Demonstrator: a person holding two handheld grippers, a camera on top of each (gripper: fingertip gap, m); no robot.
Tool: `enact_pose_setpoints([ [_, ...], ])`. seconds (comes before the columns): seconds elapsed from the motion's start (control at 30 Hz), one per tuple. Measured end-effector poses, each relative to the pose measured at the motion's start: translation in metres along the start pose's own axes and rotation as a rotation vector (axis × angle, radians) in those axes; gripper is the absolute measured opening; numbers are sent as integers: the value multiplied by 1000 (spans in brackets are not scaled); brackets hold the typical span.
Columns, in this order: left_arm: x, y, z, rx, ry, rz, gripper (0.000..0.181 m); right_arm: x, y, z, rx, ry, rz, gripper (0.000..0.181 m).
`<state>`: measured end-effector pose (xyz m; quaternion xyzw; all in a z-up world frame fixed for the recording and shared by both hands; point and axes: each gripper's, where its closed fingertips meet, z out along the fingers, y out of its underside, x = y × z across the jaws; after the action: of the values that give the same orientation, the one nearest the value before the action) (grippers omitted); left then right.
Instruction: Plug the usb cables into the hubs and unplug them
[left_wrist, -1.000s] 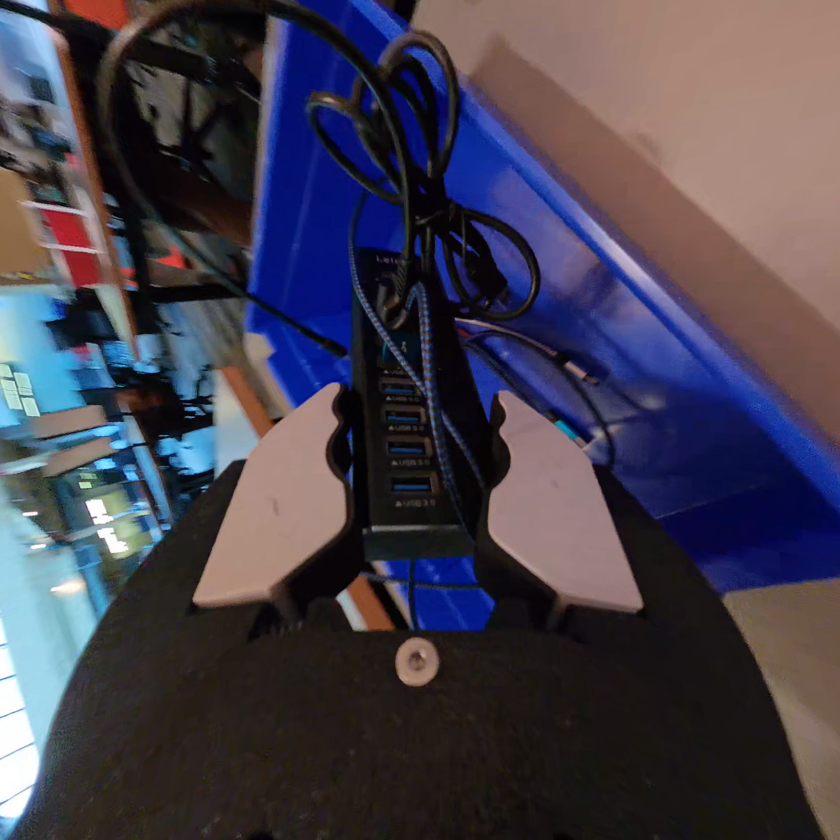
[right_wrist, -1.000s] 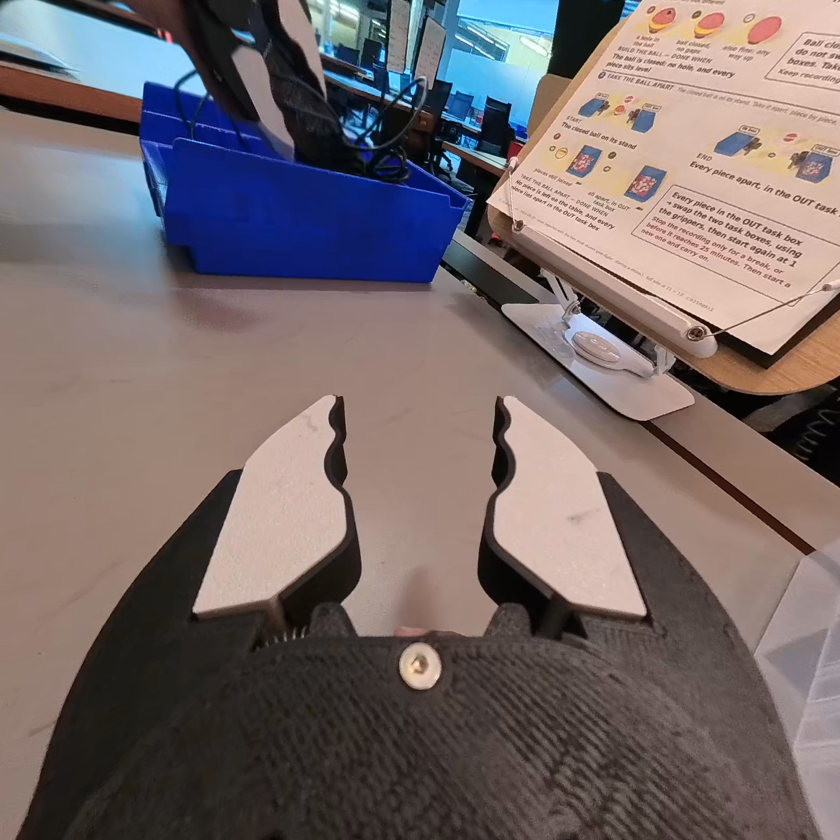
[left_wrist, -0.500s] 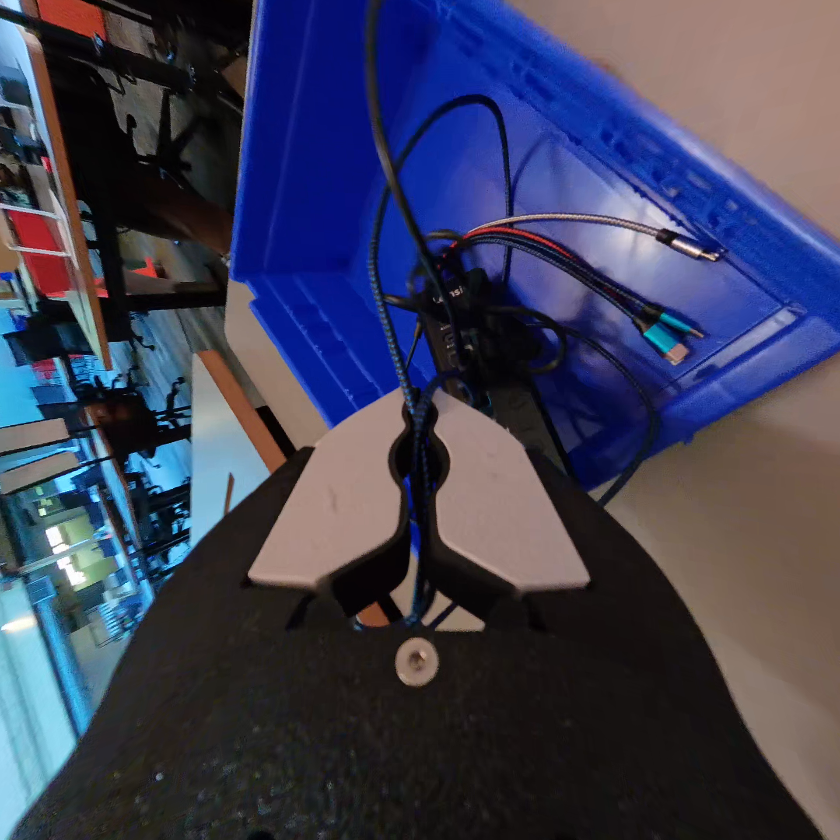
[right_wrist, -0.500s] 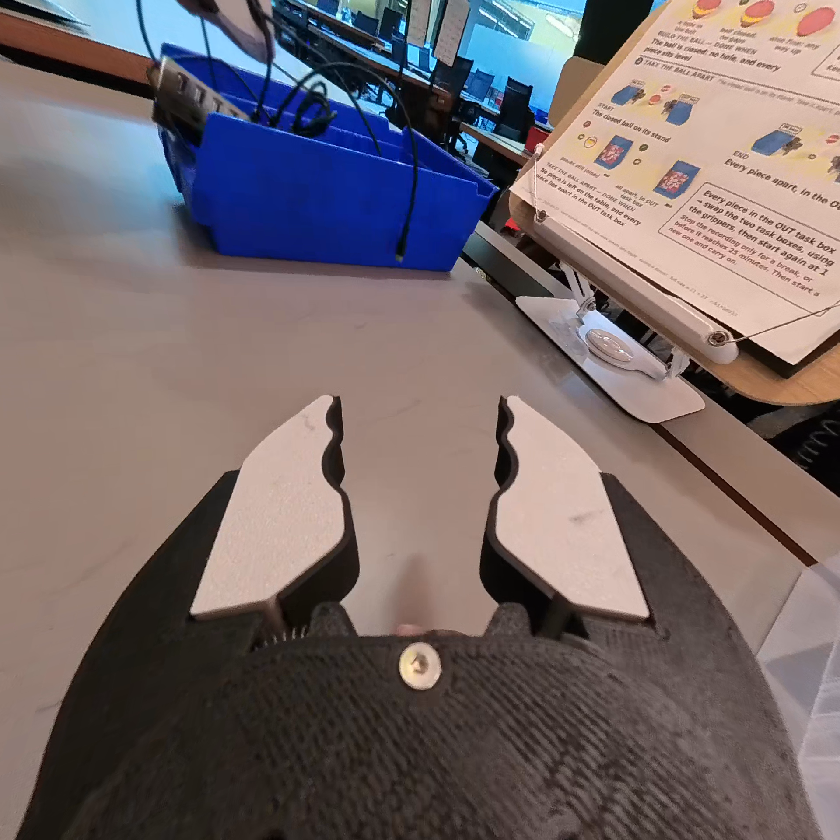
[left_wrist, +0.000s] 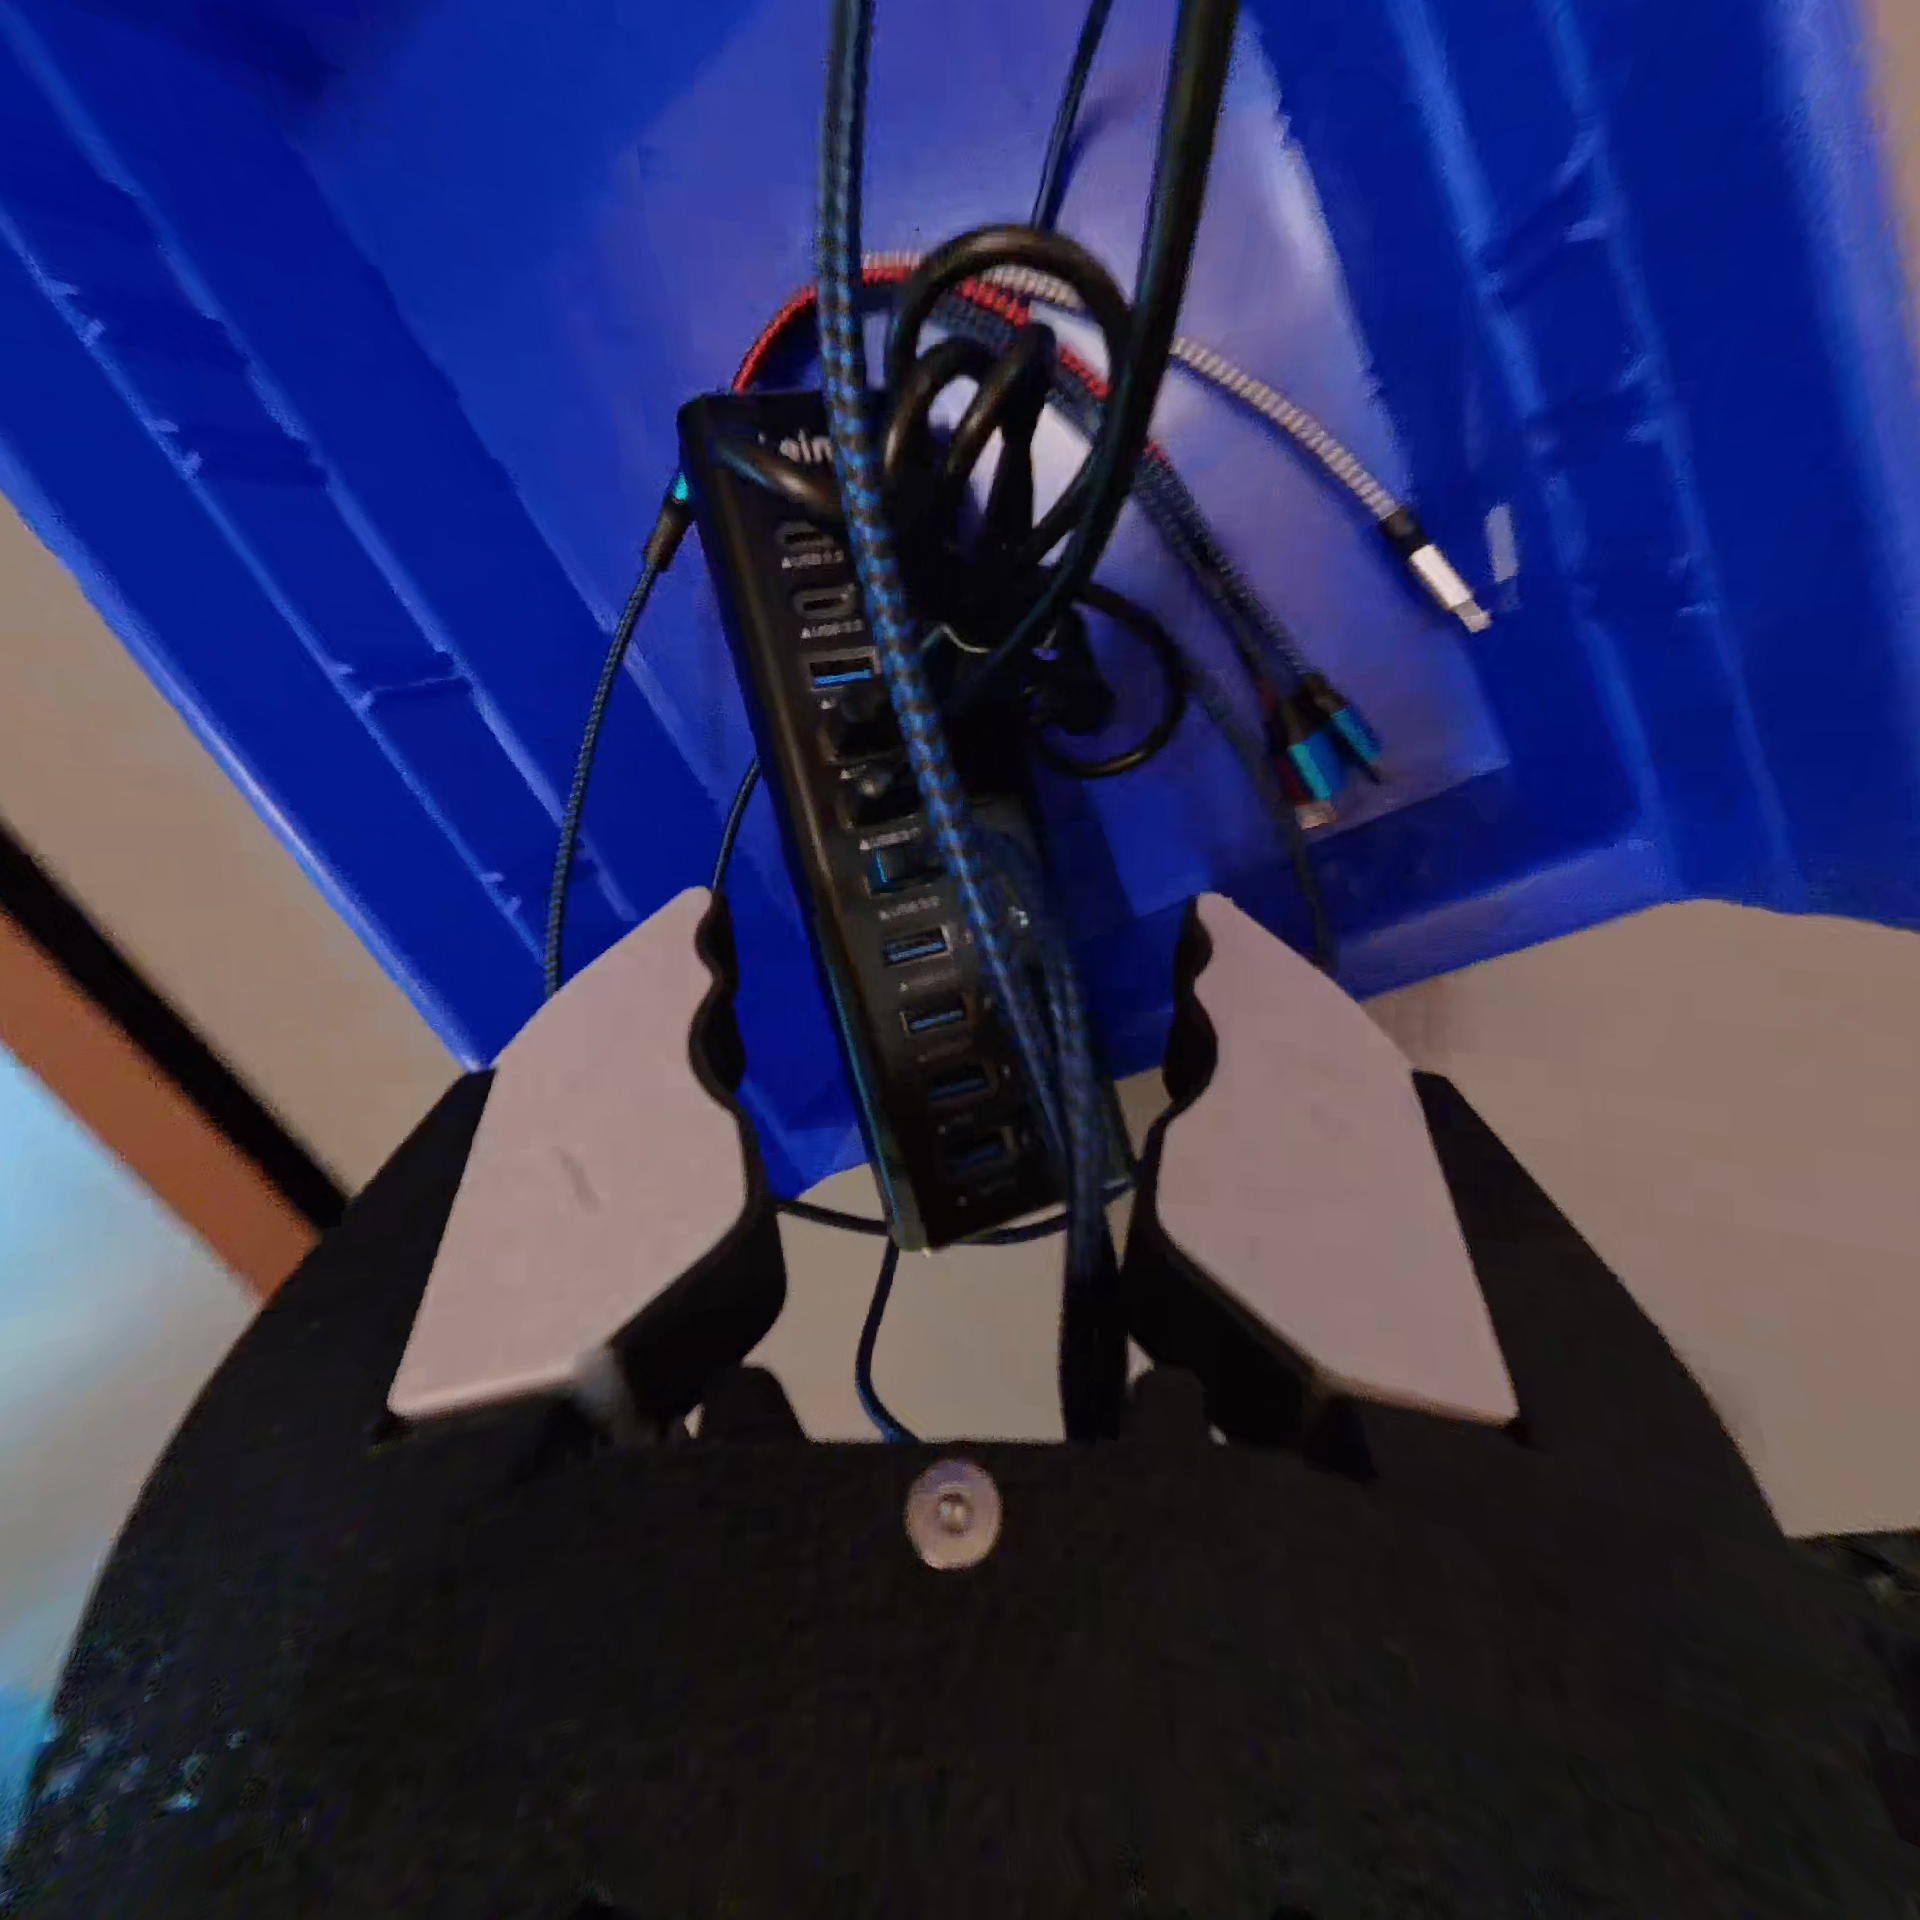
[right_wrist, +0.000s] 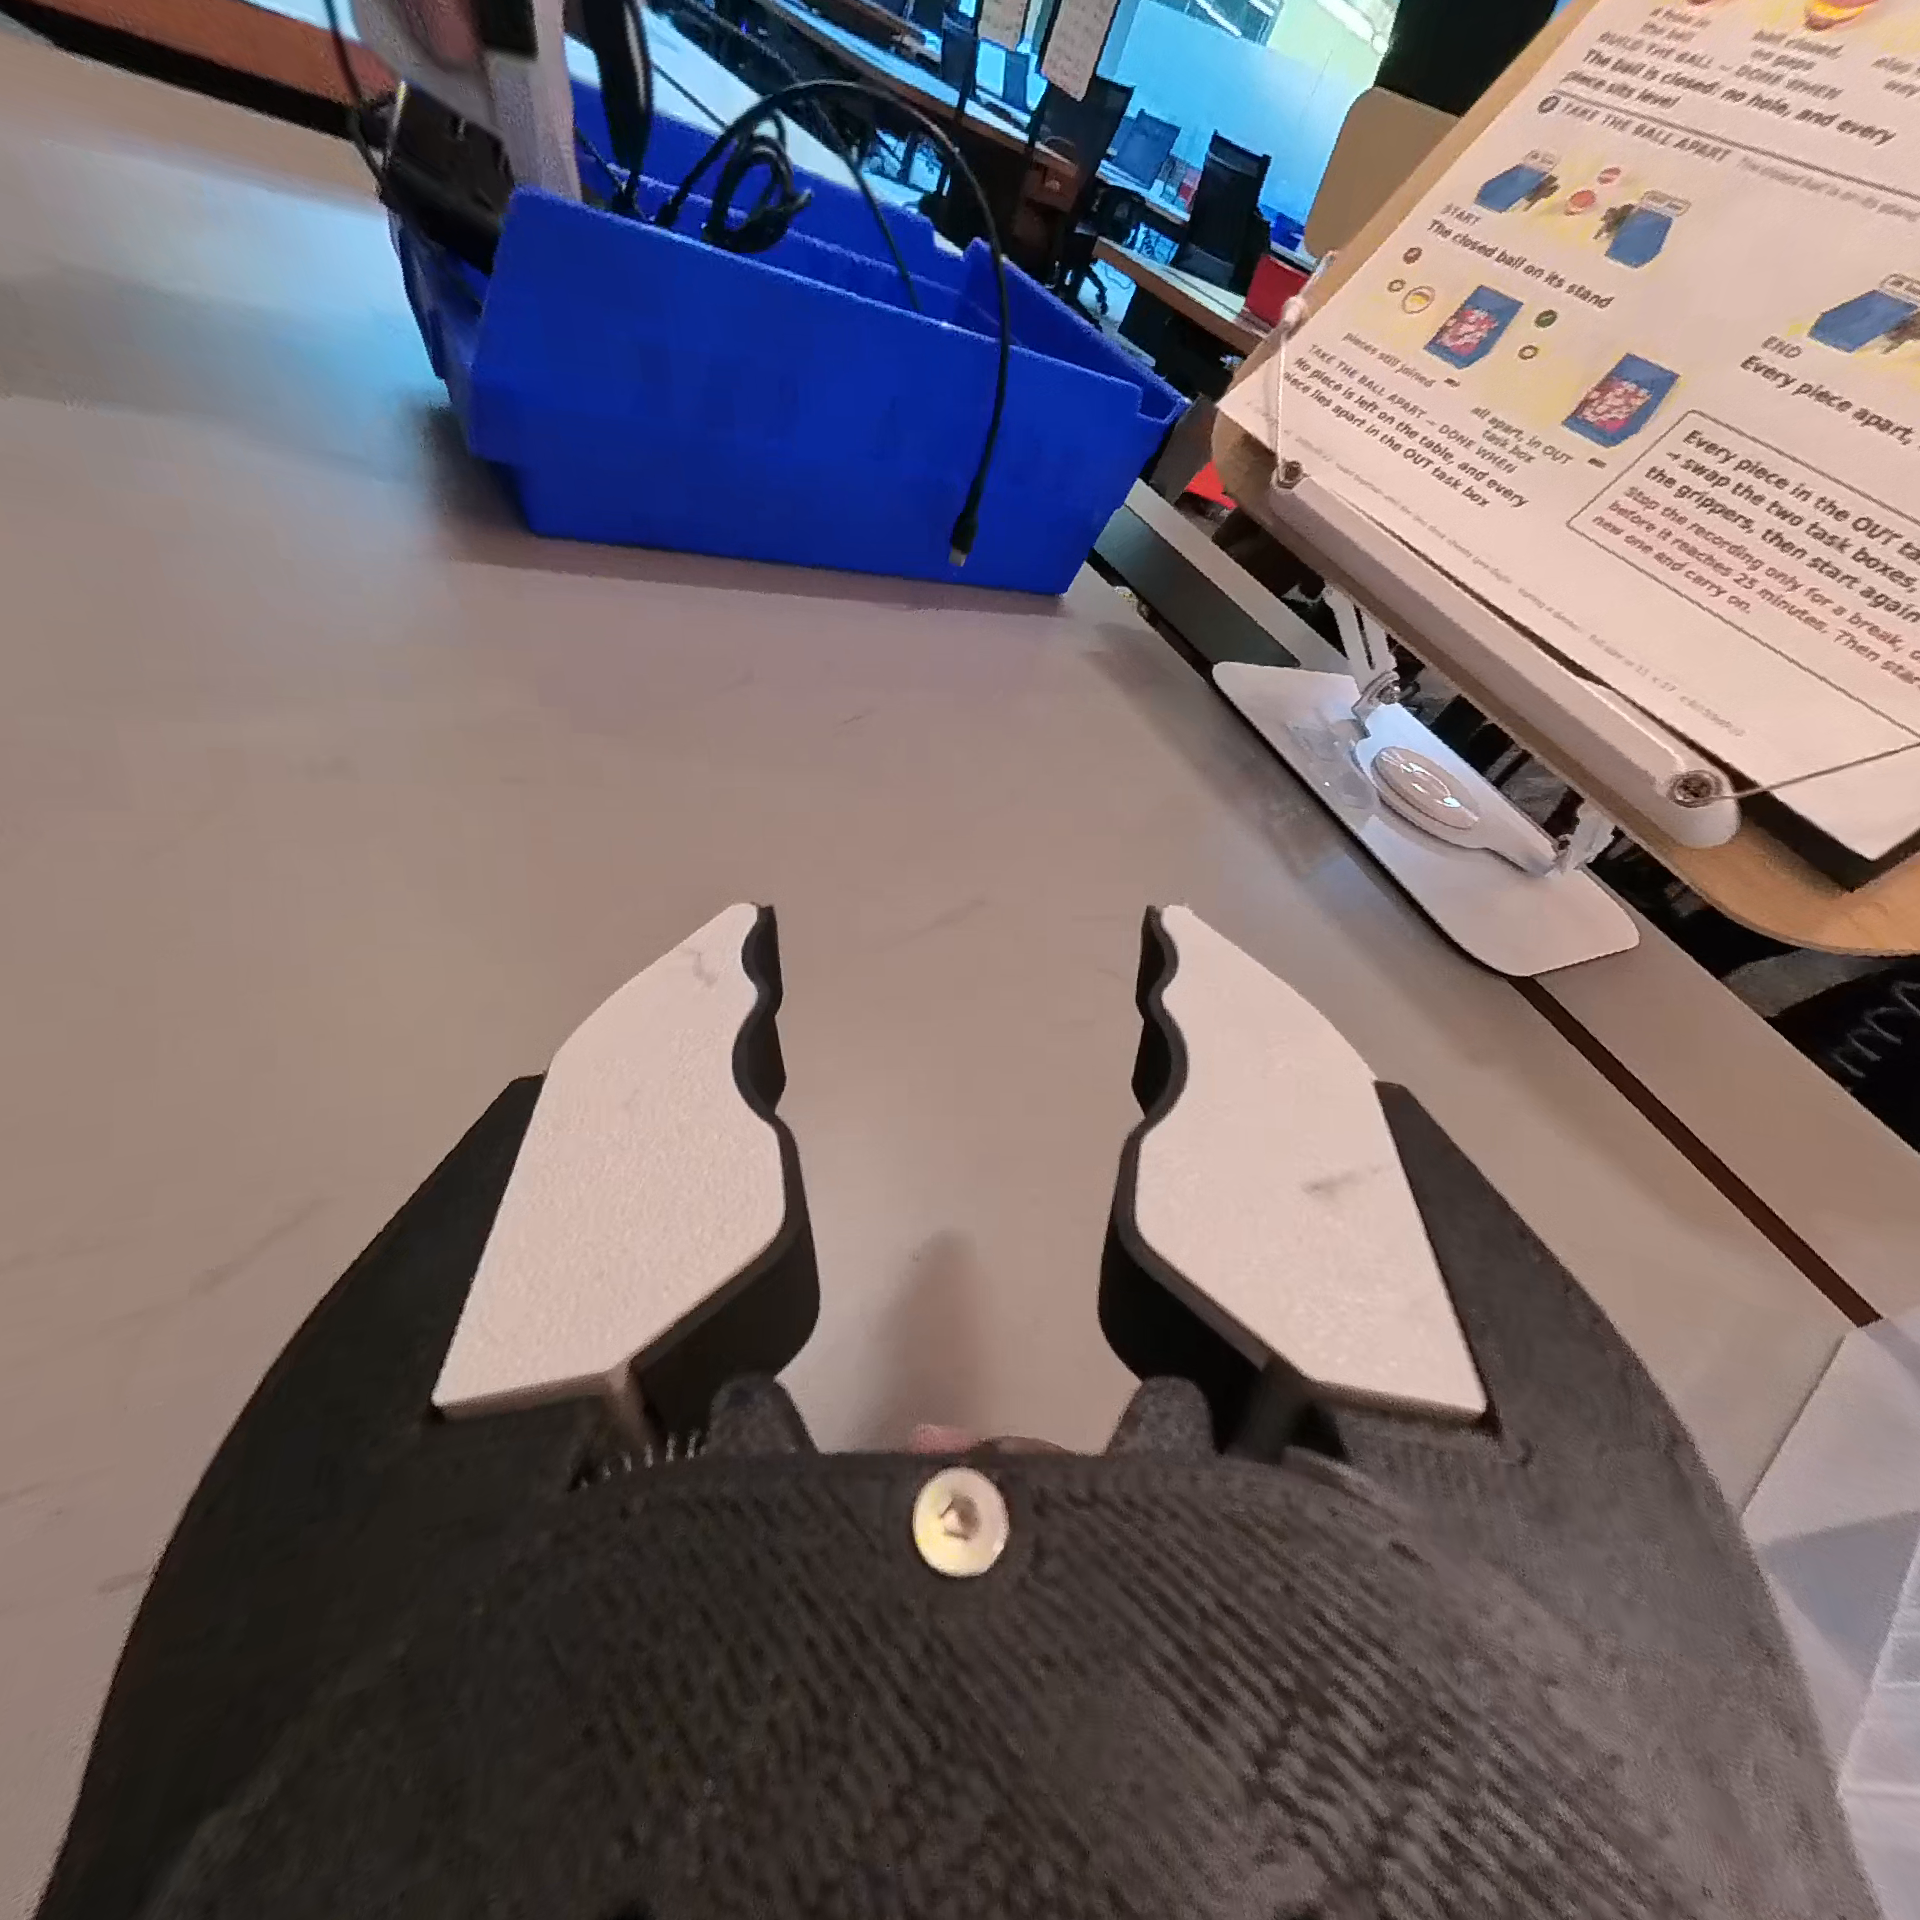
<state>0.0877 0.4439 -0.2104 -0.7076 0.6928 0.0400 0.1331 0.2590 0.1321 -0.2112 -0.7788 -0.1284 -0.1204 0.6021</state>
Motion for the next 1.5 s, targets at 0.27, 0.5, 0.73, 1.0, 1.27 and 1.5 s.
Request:
enact_pose_setpoints([
  [0.27,-12,25,38,-318,-145,170,74,-3,1,1,-7,-11,-18,67],
  [0.5,-44,18,30,-259,-514,436,62,2,0,-1,5,1,13,66],
  [0.73,-58,-19,-58,-112,-990,667,61,18,-2,-7,36,67,70,66],
  [1.0,-27,-57,-199,227,-1347,696,61,41,-38,-33,258,150,131,67],
  [1.27,54,-86,-317,803,-1183,575,61,52,-66,-60,481,131,234,68],
  [1.5,167,-114,-301,1196,-569,675,61,50,-95,-88,660,37,263,73],
])
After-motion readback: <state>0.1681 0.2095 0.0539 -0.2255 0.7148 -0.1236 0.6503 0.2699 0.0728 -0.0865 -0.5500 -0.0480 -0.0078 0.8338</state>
